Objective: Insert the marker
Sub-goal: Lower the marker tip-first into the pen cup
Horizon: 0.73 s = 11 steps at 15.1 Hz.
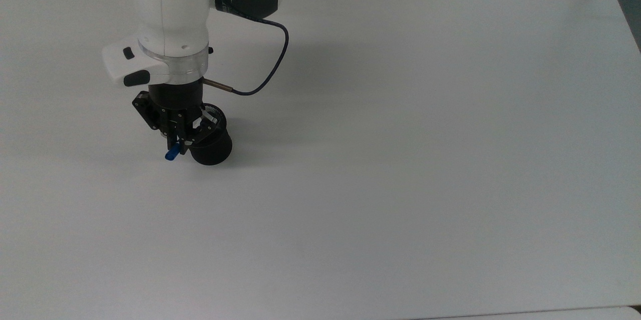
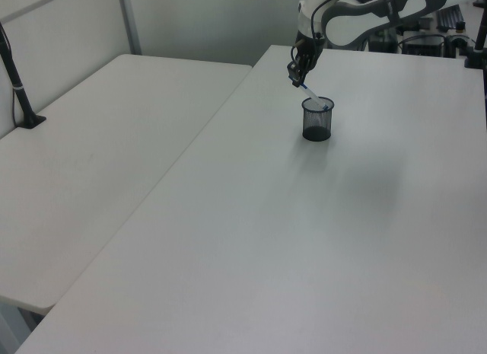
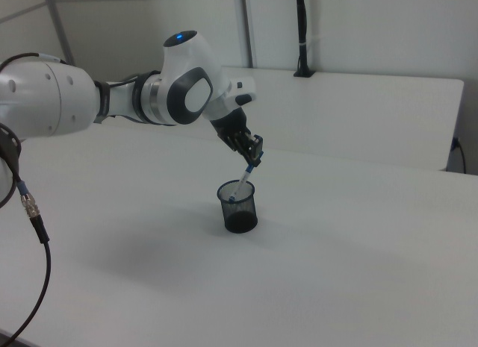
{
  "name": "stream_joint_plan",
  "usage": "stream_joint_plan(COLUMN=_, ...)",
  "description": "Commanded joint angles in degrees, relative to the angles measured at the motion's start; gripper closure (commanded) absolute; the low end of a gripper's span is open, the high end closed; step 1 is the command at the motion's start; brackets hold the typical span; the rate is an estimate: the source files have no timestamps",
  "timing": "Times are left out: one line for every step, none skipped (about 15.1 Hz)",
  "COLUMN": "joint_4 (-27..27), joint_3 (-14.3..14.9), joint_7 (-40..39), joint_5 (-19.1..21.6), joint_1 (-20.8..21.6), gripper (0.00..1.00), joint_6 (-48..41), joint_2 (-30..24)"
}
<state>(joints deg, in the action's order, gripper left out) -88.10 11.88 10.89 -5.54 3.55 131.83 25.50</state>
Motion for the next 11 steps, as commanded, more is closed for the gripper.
stream_joint_plan(joint_4=-2.33, joint_3=0.16, joint_7=1.51, joint_5=-1.75, joint_1=0.58, gripper=0.81, joint_6=0.27, joint_2=-0.80)
stream_joint_plan(joint_4=-2.77, joint_3=0.16, joint_7=1.51, joint_5=-1.75, joint_1=0.66, gripper=0.75, joint_6=0.19, joint_2=-0.80)
stream_joint_plan(joint_4=-3.12, joint_3=0.16, joint_7=1.51, joint_5=-1.75, joint_1=0.67, gripper=0.70, joint_6=0.10, joint_2=-0.80)
stream_joint_plan(joint_4=-3.13, joint_3=0.16, joint_7=1.77, joint_5=-1.66, joint_1=0.75, gripper=0.60, joint_6=0.01, joint_2=-0.89)
stream_joint_plan(joint_4=-3.13, joint_3=0.08, joint_7=1.77, joint_5=-1.23, joint_1=0.67, gripper=0.47, joint_6=-1.04, joint_2=-1.06)
stream_joint_plan(joint_4=-2.78, joint_3=-0.10, joint_7=1.94, joint_5=-0.96, joint_1=0.75, gripper=0.38, joint_6=-3.22, joint_2=-1.15)
stream_joint_plan(joint_4=-2.43, joint_3=-0.19, joint_7=2.03, joint_5=-0.79, joint_1=0.75, gripper=0.29, joint_6=-5.50, joint_2=-1.41)
stream_joint_plan(joint_4=-2.34, joint_3=-0.36, joint_7=2.03, joint_5=-0.44, joint_1=0.67, gripper=0.18, joint_6=-7.18, joint_2=-1.94)
stream_joint_plan(joint_4=-2.34, joint_3=-0.36, joint_7=1.95, joint_5=0.44, joint_1=0.75, gripper=0.07, joint_6=-8.24, joint_2=-2.73)
stream_joint_plan(joint_4=-2.34, joint_3=-0.36, joint_7=1.95, joint_5=1.75, joint_1=0.84, gripper=0.00, joint_6=-9.47, joint_2=-3.87)
stream_joint_plan(joint_4=-2.25, joint_3=-0.36, joint_7=1.77, joint_5=2.98, joint_1=0.84, gripper=0.00, joint_6=-11.31, joint_2=-5.01)
